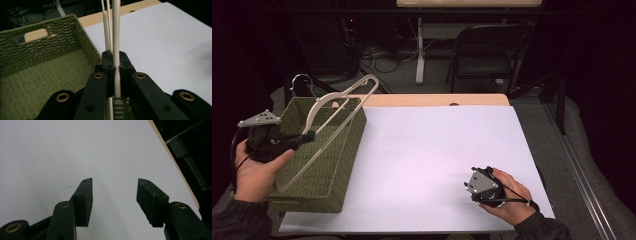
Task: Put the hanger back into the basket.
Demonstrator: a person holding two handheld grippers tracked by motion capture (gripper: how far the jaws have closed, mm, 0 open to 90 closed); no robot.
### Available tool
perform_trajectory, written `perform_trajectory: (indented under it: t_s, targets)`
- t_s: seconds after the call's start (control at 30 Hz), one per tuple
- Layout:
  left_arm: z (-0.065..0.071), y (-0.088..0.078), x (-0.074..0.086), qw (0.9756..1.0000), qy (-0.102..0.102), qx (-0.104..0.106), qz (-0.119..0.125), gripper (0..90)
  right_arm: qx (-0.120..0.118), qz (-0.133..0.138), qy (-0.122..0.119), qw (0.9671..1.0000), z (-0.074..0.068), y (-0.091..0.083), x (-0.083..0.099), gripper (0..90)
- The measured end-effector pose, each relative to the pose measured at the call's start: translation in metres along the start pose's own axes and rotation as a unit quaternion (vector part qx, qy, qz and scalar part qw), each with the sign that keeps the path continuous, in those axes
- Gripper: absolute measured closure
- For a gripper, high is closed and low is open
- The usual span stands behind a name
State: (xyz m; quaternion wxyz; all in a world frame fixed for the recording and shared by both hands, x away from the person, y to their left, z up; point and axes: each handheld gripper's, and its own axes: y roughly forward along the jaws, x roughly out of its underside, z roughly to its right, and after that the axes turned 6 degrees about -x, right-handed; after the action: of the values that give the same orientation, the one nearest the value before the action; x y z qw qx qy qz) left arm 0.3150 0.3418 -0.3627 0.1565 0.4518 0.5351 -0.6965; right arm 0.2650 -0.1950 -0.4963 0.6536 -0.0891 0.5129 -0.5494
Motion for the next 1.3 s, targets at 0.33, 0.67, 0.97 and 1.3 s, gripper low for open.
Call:
perform_trajectory:
  t_s: [0.33,0.67,0.97,1.3]
  targets:
    - [-0.025,-0.007,0.020,0.9997,-0.007,-0.020,-0.010,87.3,-0.005,0.002,-0.004,1.0000,0.000,0.003,-0.001,47.0]
    - [-0.043,-0.009,0.027,0.9995,0.020,-0.012,-0.022,87.3,-0.007,0.001,-0.002,1.0000,-0.002,0.006,-0.001,47.0]
    - [-0.072,-0.008,0.041,0.9991,0.028,0.001,-0.033,87.4,-0.007,-0.002,-0.002,1.0000,-0.002,0.007,0.002,47.0]
    - [-0.075,0.000,0.036,0.9975,0.054,-0.005,-0.045,87.3,-0.009,0.000,0.000,1.0000,-0.004,0.009,0.000,47.0]
